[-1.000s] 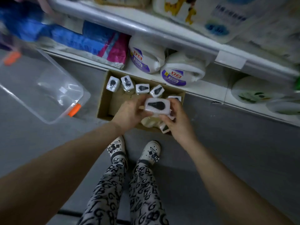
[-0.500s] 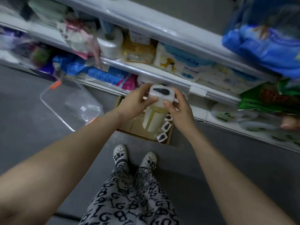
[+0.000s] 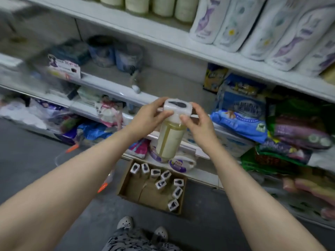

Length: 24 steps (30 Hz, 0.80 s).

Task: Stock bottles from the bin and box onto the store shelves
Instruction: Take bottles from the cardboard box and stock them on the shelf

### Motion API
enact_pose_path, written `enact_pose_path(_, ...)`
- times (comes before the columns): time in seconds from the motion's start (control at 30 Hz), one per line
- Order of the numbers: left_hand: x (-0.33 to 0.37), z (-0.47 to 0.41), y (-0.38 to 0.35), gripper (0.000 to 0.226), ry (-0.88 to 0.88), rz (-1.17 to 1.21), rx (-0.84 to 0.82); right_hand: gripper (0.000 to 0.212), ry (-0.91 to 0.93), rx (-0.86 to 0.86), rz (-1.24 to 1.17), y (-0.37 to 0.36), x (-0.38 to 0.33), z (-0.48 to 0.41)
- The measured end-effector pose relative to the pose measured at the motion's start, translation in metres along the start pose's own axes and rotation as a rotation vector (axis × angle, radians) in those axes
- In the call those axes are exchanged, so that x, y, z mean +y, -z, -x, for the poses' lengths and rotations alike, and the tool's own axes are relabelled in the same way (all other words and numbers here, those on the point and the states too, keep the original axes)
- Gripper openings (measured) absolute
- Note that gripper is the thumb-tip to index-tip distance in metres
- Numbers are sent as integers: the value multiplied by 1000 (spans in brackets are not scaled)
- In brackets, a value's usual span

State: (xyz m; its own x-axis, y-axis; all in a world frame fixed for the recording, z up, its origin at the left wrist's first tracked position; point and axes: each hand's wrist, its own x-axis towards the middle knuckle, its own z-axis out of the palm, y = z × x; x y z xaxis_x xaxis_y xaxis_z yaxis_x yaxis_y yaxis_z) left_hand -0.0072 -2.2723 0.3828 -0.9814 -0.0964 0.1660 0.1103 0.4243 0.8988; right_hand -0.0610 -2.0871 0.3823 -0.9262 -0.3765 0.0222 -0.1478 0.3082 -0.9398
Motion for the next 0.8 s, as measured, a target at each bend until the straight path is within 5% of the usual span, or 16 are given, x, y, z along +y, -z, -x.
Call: enact_pose_path(0.8, 151, -48, 129, 39, -203, 129, 228, 29, 420, -3, -14, 29, -209, -52)
